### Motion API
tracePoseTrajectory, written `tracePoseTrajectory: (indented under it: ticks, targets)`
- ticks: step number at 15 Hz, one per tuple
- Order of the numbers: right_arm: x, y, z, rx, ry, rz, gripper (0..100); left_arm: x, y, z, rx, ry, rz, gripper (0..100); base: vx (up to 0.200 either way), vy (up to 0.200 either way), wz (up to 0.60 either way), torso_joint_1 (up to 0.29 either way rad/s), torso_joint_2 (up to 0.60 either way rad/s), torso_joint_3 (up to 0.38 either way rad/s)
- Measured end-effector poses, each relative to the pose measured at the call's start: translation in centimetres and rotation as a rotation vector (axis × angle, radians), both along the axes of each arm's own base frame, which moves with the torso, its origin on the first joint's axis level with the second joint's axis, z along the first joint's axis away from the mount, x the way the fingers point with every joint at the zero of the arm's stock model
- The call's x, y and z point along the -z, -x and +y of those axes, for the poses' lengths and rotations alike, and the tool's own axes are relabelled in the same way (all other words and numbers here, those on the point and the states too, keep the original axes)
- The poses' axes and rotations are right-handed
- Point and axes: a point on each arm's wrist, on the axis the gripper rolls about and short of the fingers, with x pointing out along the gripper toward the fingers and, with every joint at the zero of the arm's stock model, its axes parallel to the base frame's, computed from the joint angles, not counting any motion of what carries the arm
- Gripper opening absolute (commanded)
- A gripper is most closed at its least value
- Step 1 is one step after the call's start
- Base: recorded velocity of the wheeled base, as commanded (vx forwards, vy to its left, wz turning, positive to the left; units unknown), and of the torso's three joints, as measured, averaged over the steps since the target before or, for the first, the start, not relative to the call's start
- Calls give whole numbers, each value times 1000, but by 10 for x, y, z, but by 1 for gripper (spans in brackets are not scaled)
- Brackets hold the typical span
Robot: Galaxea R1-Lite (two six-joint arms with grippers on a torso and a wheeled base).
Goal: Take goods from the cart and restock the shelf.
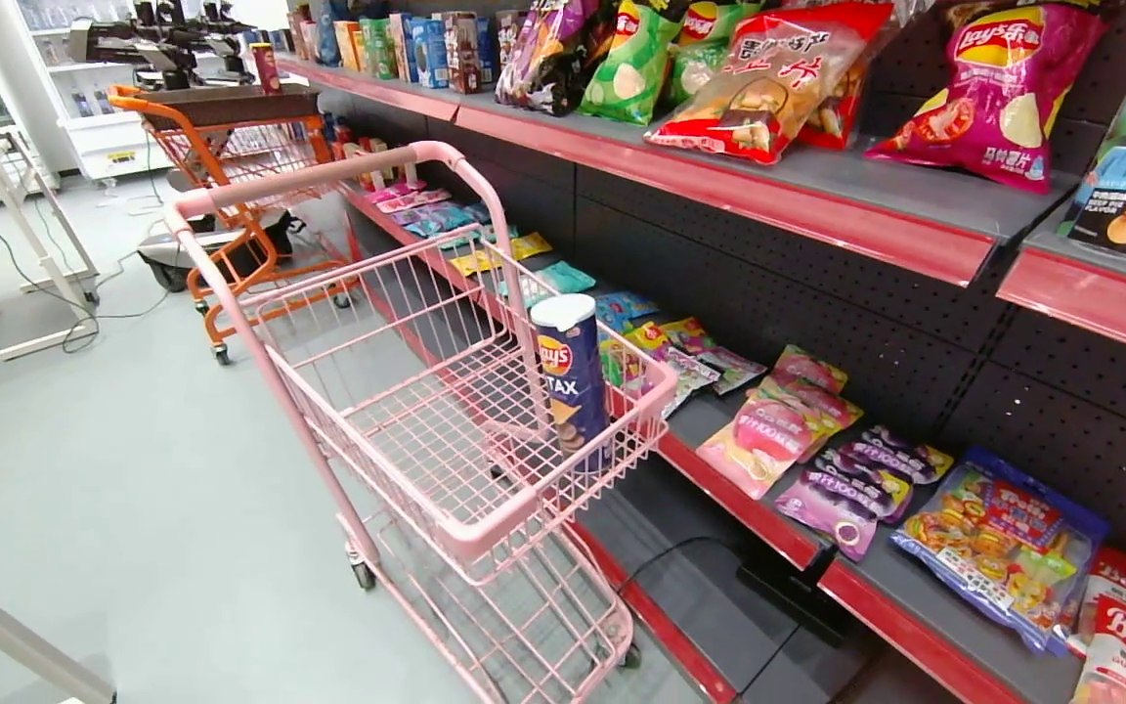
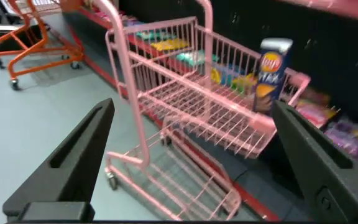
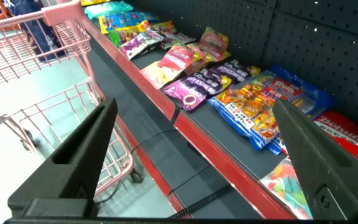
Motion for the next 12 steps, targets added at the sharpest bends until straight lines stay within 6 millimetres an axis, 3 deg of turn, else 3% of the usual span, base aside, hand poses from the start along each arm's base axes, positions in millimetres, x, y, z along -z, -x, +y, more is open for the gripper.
tracePoseTrajectory:
  ticks: [2,4,6,8,10,12]
  targets:
    - [0,0,0,-1,0,0,100,-53,-20,-1,28,48,18,100,0,0,0,-4,38,33]
    - [0,0,0,-1,0,0,100,-96,-64,-3,60,65,57,100,0,0,0,0,0,0]
    - [0,0,0,-1,-1,0,100,-117,-122,-8,98,60,92,100,0,0,0,0,0,0]
    - [0,0,0,-1,1,0,100,-116,-186,-13,166,24,138,100,0,0,0,0,0,0]
    - [0,0,0,0,3,0,100,-102,-242,-25,281,-16,166,100,0,0,0,0,0,0]
    - [0,0,0,0,4,0,100,-84,-286,-49,402,-40,203,100,0,0,0,0,0,0]
